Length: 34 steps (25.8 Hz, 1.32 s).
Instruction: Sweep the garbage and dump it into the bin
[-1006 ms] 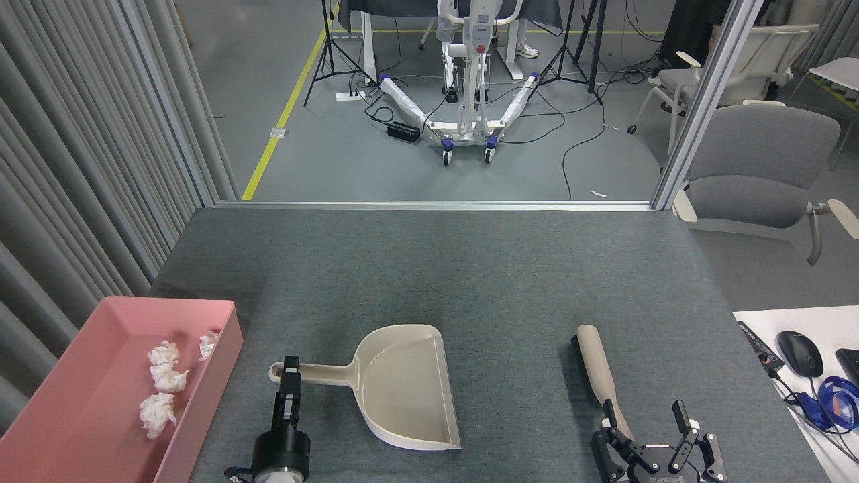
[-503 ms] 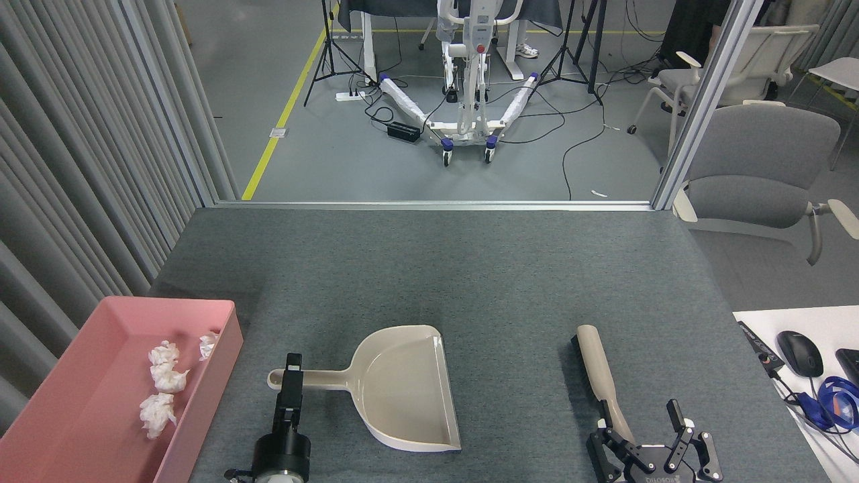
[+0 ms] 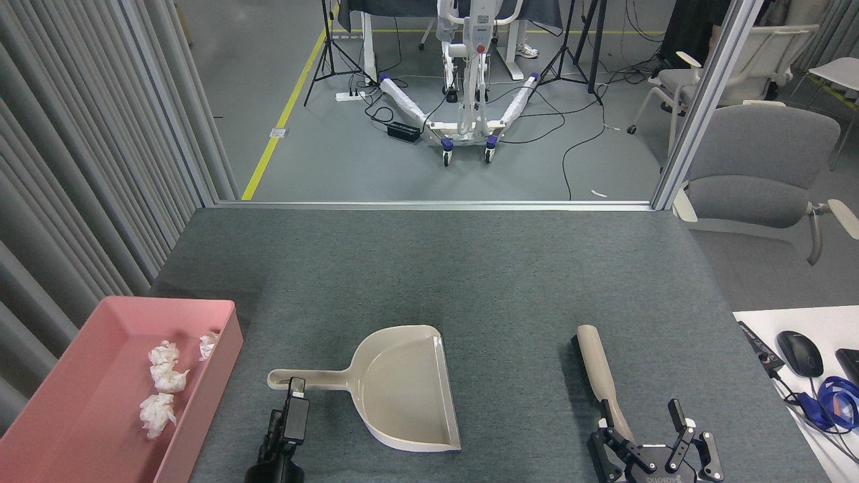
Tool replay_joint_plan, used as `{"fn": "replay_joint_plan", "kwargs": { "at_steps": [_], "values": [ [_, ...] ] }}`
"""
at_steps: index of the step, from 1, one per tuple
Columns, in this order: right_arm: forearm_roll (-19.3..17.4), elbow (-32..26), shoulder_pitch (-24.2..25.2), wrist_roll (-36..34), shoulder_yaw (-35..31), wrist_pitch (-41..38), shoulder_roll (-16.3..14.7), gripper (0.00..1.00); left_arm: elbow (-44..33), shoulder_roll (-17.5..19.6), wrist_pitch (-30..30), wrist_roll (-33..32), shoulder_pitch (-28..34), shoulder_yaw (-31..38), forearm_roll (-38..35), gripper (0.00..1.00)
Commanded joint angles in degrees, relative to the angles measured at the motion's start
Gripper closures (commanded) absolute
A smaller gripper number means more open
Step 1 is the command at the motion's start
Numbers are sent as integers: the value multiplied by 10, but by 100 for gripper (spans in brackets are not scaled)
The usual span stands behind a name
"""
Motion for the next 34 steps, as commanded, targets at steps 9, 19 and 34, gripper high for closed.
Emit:
{"fn": "replay_joint_plan", "kwargs": {
  "at_steps": [9,19,34],
  "values": [
    [0,0,0,0,0,0,-1,2,-101,22,58,-94,22,14,-561,0],
    [0,-1,1,0,0,0,0,2,-205,9,-55,-174,59,171,-700,0],
    [0,0,1,0,0,1,2,2,-194,30,-81,-188,100,228,-673,0]
  ]
}}
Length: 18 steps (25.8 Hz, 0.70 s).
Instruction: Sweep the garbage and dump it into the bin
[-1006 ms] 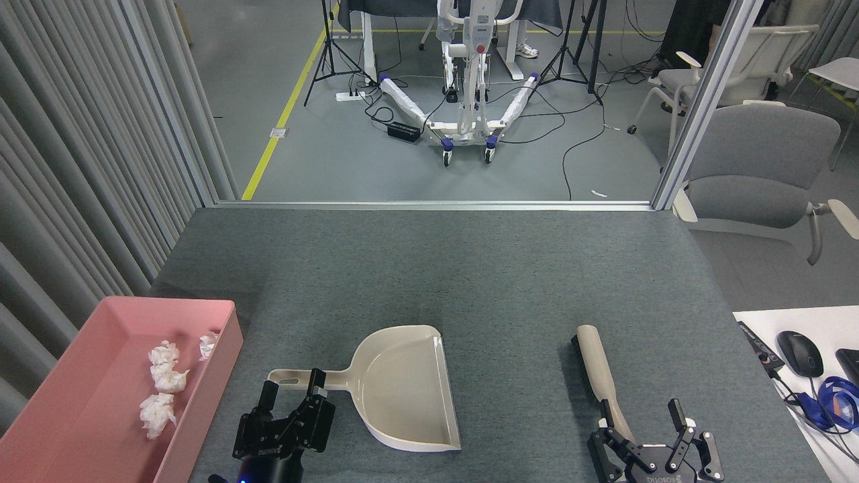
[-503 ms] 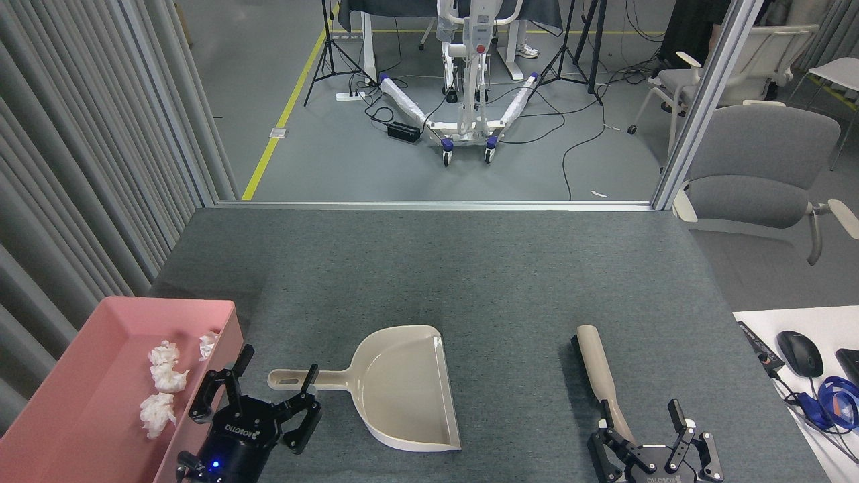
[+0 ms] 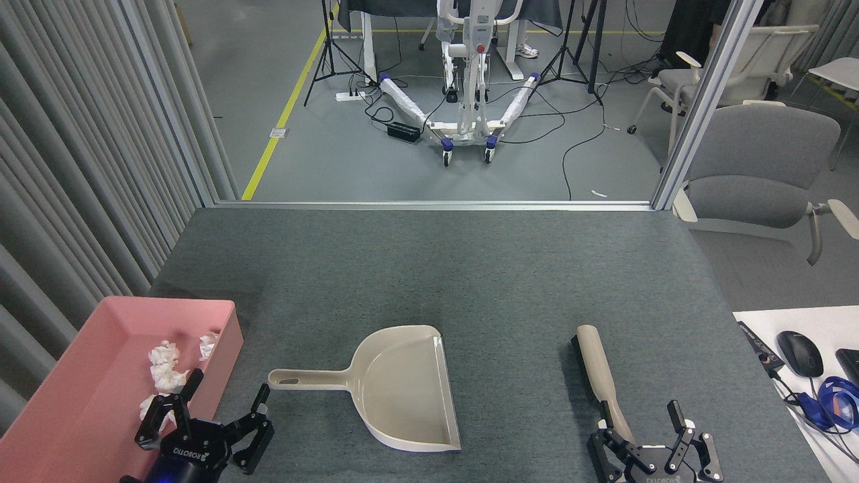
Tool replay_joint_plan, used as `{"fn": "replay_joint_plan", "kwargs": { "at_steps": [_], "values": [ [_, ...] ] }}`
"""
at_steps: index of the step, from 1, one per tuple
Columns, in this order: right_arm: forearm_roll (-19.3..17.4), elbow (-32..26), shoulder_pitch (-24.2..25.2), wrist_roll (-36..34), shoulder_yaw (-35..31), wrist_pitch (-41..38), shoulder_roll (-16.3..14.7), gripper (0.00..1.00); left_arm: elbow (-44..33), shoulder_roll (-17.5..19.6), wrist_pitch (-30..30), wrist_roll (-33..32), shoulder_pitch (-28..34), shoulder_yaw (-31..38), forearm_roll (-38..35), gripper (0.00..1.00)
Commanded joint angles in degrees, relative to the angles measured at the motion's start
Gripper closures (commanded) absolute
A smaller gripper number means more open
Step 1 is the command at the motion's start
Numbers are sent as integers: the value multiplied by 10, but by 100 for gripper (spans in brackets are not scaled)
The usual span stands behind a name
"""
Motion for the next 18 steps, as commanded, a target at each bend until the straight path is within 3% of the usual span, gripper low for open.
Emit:
{"fn": "replay_joint_plan", "kwargs": {
  "at_steps": [1,9,12,18],
  "values": [
    [0,0,0,0,-1,1,2,2,-5,-3,-2,2,2,-6,0,0],
    [-8,4,-3,2,-1,2,0,2,3,-8,-6,1,-9,-23,3,0],
    [-26,11,-10,2,-1,2,-2,2,4,-4,-4,1,-30,-20,3,0],
    [-28,17,-16,2,0,2,-3,2,0,1,-9,2,-63,-20,2,0]
  ]
}}
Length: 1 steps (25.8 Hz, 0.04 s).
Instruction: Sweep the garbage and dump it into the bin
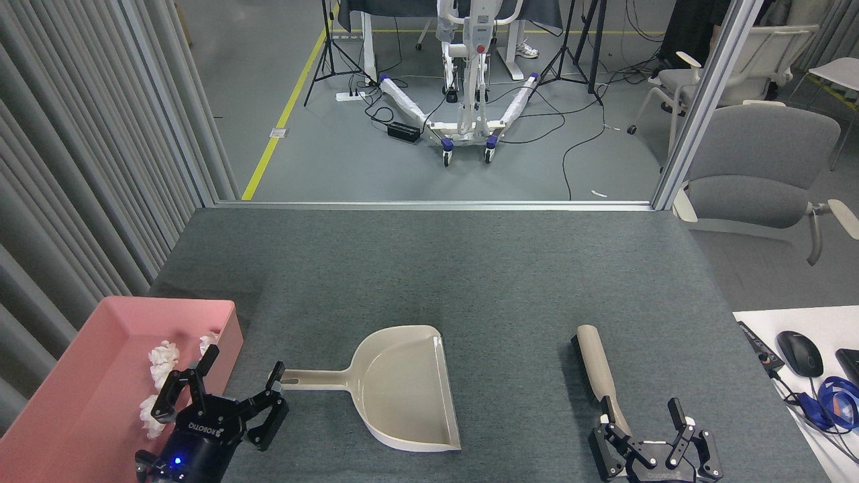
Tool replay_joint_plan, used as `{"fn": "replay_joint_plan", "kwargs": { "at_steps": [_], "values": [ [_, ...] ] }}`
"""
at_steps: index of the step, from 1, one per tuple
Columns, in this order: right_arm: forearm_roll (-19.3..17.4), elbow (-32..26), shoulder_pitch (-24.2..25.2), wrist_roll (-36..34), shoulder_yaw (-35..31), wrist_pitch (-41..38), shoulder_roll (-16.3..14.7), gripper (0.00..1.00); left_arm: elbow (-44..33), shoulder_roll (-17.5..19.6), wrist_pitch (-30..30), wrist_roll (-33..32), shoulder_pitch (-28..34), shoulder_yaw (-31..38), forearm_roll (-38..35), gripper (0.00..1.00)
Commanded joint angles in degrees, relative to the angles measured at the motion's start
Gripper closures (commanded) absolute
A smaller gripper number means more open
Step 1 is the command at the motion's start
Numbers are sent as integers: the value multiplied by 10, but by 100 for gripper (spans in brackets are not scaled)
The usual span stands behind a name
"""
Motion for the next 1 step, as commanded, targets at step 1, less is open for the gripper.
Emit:
{"fn": "replay_joint_plan", "kwargs": {
  "at_steps": [1],
  "values": [
    [-1,2,-2,0,0,1,0,2,-1,8,-5,0,-22,0,-1,0]
  ]
}}
